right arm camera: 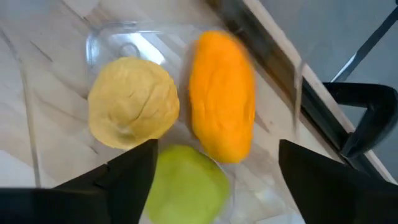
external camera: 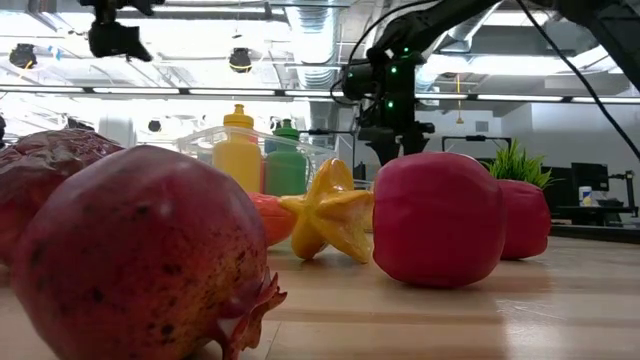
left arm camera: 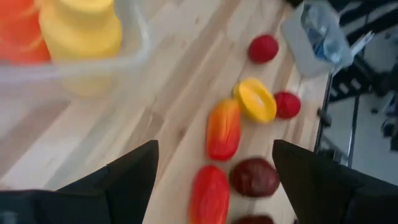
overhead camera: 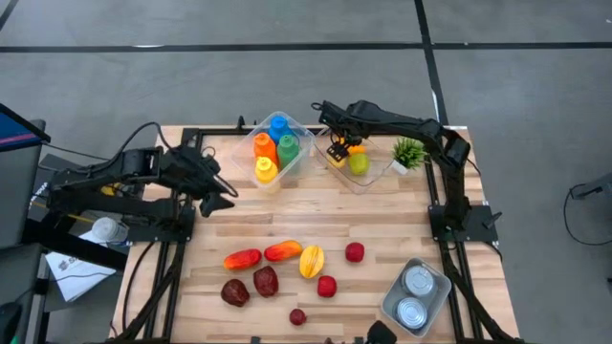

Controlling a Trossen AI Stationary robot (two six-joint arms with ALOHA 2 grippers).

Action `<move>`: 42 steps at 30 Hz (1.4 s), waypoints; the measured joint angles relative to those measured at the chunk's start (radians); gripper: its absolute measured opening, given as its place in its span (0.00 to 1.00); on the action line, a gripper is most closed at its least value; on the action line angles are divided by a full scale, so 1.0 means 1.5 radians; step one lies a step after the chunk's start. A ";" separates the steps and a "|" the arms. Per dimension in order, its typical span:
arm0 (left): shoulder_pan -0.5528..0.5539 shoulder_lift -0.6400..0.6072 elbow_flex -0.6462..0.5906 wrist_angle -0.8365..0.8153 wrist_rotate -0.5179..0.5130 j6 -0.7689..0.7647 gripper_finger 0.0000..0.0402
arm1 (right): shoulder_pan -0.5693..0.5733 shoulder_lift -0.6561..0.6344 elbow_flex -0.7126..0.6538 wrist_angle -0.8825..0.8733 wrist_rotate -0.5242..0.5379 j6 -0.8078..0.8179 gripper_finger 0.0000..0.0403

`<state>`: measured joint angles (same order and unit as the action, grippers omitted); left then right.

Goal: Pick & Place Food Item
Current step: Put the left orange mango into the right transparent bin

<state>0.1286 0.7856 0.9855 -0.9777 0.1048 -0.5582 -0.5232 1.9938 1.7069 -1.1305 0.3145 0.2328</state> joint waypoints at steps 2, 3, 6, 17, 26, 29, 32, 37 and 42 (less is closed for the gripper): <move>-0.023 0.000 0.000 -0.037 -0.001 0.001 0.77 | -0.001 -0.012 0.000 -0.009 0.000 0.005 0.84; -0.039 0.001 0.000 -0.059 -0.003 0.001 0.77 | 0.001 -0.017 0.000 -0.015 0.000 0.007 0.85; -0.098 0.005 0.000 -0.107 -0.036 -0.003 0.78 | 0.009 -0.041 0.000 -0.024 0.001 0.008 0.88; -0.394 0.068 -0.022 -0.098 -0.178 -0.169 0.78 | 0.093 -0.184 0.000 -0.040 0.001 0.061 0.87; -0.551 0.138 -0.209 0.120 -0.228 -0.273 0.78 | 0.194 -0.284 0.000 -0.039 0.002 0.135 0.87; -0.558 0.163 -0.266 0.214 -0.246 -0.239 0.77 | 0.221 -0.296 0.000 -0.040 0.018 0.151 0.87; -0.558 0.182 -0.307 0.278 -0.271 -0.221 0.77 | 0.241 -0.297 0.000 -0.045 0.035 0.162 0.87; -0.558 0.198 -0.350 0.341 -0.250 -0.226 0.77 | 0.263 -0.289 -0.001 -0.053 0.036 0.165 0.87; -0.556 0.200 -0.379 0.370 -0.245 -0.235 0.76 | 0.276 -0.290 -0.017 -0.040 0.039 0.196 0.87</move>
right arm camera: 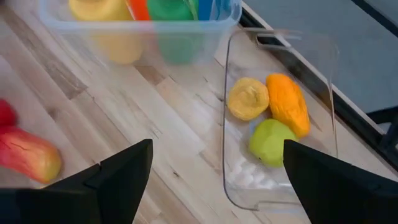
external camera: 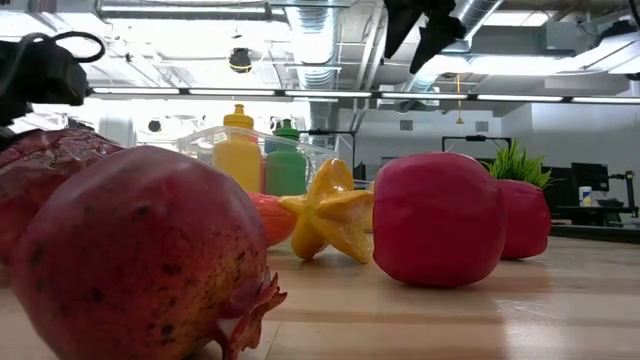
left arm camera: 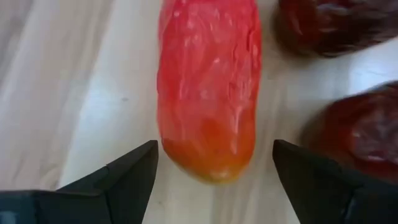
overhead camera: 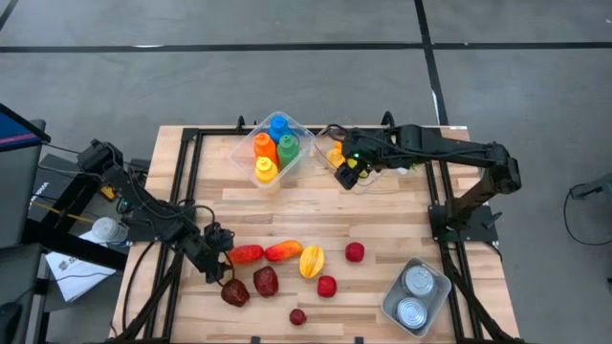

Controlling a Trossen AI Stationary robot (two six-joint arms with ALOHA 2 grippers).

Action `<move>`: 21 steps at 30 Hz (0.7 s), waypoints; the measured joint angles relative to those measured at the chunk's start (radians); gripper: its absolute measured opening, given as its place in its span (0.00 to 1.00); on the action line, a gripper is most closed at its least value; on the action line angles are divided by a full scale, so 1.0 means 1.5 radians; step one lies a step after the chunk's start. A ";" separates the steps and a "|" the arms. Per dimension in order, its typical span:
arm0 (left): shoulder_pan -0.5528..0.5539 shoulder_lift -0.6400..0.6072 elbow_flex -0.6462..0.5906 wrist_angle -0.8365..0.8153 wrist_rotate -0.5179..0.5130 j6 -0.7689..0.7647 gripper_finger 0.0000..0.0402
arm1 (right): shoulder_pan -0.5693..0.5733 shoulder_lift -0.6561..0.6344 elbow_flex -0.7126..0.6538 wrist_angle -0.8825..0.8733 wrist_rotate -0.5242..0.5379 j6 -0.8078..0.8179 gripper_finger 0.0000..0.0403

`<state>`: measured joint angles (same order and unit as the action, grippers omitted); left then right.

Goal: Pick & Place Food Item
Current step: Put the left orange mango into the right transparent bin

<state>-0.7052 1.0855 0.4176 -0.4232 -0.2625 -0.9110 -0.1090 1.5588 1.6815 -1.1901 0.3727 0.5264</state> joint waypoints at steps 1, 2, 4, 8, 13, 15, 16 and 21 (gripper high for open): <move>0.000 0.001 -0.003 0.002 -0.010 -0.005 0.75 | 0.003 0.001 -0.001 -0.004 0.002 0.004 0.87; 0.000 0.002 -0.006 0.004 -0.020 -0.007 0.75 | 0.007 0.001 -0.001 -0.005 0.005 0.005 0.87; 0.000 0.002 -0.007 0.003 -0.042 -0.007 0.74 | 0.015 0.000 -0.001 -0.005 0.013 0.006 0.87; 0.001 0.002 -0.007 0.018 -0.083 0.007 0.71 | 0.032 0.000 -0.001 -0.005 0.014 0.007 0.87; 0.001 0.012 -0.007 0.045 -0.084 0.063 0.64 | 0.043 0.000 -0.001 -0.005 0.014 0.028 0.87; 0.001 0.025 -0.007 0.046 -0.080 0.064 0.60 | 0.045 0.000 -0.001 -0.004 0.014 0.034 0.87; 0.002 0.032 -0.007 0.047 -0.075 0.064 0.57 | 0.047 0.000 -0.001 -0.004 0.014 0.034 0.87; 0.003 0.057 -0.005 0.074 -0.063 0.060 0.45 | 0.062 0.000 -0.001 0.016 0.014 0.034 0.87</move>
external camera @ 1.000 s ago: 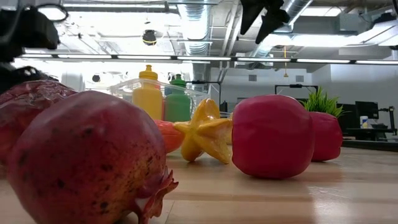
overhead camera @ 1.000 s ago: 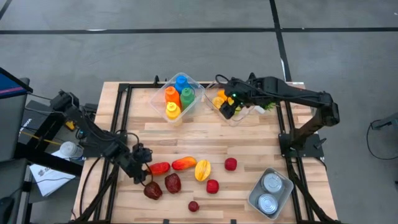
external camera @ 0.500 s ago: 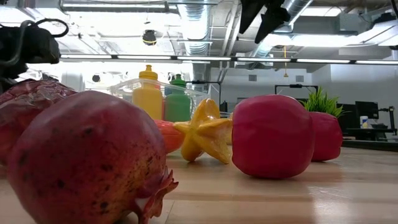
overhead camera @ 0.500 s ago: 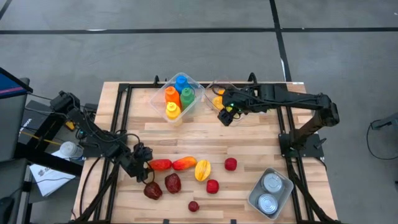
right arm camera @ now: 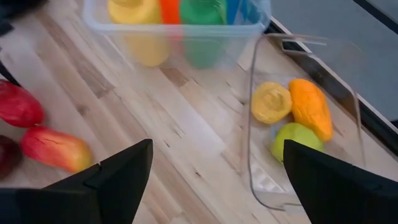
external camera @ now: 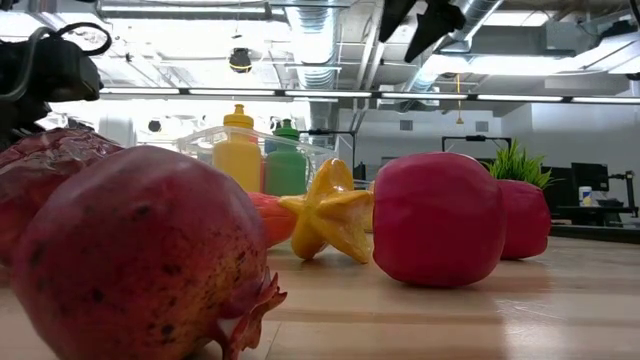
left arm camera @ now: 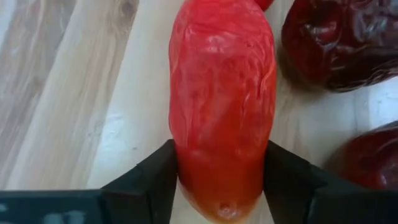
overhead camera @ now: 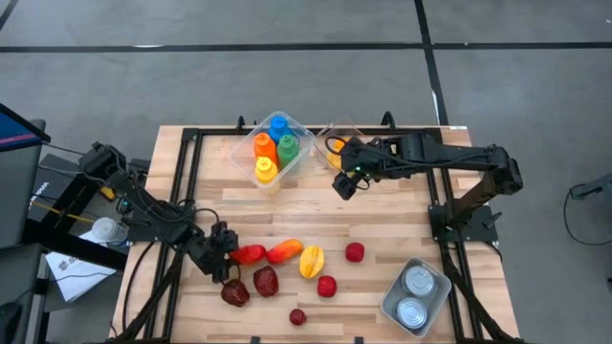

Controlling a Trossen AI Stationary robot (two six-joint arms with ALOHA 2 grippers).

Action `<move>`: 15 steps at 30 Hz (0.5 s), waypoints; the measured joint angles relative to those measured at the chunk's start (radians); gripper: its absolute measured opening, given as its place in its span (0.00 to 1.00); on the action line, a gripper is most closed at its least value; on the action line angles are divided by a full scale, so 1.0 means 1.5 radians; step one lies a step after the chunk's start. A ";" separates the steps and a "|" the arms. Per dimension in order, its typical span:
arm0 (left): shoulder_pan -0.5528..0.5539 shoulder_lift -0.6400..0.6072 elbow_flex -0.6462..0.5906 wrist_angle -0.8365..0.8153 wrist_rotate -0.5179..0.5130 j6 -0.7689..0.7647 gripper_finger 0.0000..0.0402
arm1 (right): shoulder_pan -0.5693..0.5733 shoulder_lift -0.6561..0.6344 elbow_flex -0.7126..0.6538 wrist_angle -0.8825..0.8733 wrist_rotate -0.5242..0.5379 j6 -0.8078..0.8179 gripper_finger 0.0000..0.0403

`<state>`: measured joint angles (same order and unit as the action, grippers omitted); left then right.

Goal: Pick & Place Food Item
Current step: Put the left orange mango into the right transparent bin

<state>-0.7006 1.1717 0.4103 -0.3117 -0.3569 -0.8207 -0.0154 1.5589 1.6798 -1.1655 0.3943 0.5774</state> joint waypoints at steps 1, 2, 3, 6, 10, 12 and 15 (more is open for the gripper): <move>0.000 -0.001 0.000 0.007 0.002 -0.001 0.44 | 0.005 0.000 0.000 0.005 0.000 0.000 0.87; 0.003 -0.005 -0.001 0.011 0.008 -0.001 0.43 | 0.010 0.000 0.000 0.008 0.000 0.000 0.87; 0.007 -0.012 -0.001 0.011 0.016 -0.004 0.43 | 0.016 0.000 0.000 0.012 0.000 0.000 0.87; 0.028 -0.041 0.002 0.002 0.027 -0.020 0.44 | 0.036 0.000 0.000 0.029 0.000 0.000 0.87; 0.066 -0.096 0.011 0.001 0.033 -0.020 0.44 | 0.068 0.000 0.000 0.076 0.000 -0.009 0.87; 0.086 -0.126 0.015 0.004 0.029 -0.020 0.44 | 0.086 0.000 0.000 0.115 0.000 -0.015 0.87; 0.122 -0.176 0.019 0.025 0.021 -0.006 0.44 | 0.107 0.000 0.000 0.189 0.000 -0.016 0.87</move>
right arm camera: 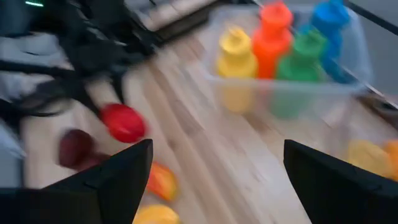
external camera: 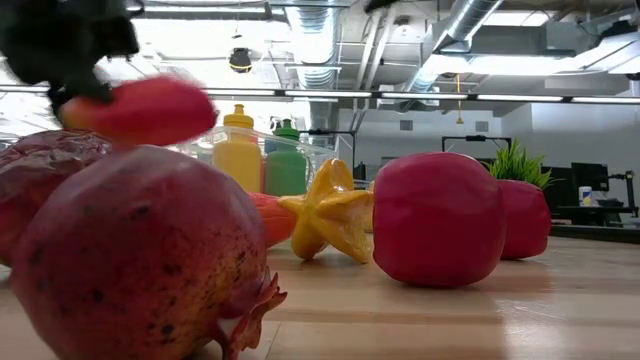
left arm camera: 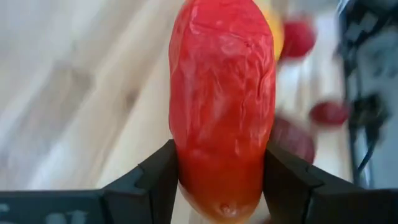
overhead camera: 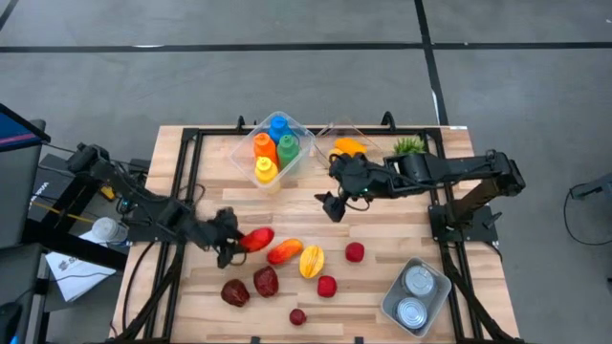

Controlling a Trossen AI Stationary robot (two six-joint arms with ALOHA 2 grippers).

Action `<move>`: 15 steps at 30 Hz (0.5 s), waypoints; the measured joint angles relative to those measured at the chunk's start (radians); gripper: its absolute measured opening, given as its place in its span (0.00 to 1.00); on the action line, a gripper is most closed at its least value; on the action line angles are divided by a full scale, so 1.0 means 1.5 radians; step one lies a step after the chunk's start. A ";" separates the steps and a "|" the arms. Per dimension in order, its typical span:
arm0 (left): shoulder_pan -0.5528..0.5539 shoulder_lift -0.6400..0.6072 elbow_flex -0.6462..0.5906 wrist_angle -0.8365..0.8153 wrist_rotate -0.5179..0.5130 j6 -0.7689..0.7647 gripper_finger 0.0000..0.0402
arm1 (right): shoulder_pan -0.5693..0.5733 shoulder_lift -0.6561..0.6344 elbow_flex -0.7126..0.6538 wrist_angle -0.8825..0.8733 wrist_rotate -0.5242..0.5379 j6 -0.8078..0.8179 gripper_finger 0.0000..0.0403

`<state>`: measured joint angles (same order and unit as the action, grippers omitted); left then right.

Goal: Pick & Place Food Item
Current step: Put the left orange mango into the right transparent bin

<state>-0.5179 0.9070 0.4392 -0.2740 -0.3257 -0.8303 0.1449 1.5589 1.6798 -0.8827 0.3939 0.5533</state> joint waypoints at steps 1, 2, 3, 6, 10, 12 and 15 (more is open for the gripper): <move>0.012 -0.016 0.001 0.013 -0.006 0.008 0.44 | 0.007 0.000 0.000 0.022 0.000 0.000 0.87; 0.025 -0.032 0.001 0.031 -0.012 0.020 0.44 | 0.013 0.000 0.000 0.044 0.000 -0.002 0.87; 0.038 -0.048 0.001 0.057 -0.017 0.032 0.45 | 0.017 0.000 0.000 0.065 0.000 -0.002 0.87; 0.075 -0.085 0.002 0.152 -0.022 0.087 0.45 | 0.028 0.000 0.000 0.115 0.000 -0.002 0.87; 0.115 -0.100 0.002 0.314 -0.023 0.184 0.45 | 0.035 0.000 0.000 0.186 0.011 -0.003 0.87; 0.130 -0.096 0.003 0.405 -0.022 0.235 0.45 | 0.035 0.000 0.000 0.215 0.030 -0.007 0.87; 0.147 -0.083 0.003 0.513 -0.023 0.294 0.45 | 0.033 0.000 0.000 0.252 0.037 -0.025 0.87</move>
<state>-0.2973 0.7826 0.4435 0.4951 -0.3595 -0.3893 0.1951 1.5589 1.6798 -0.5047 0.4500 0.5156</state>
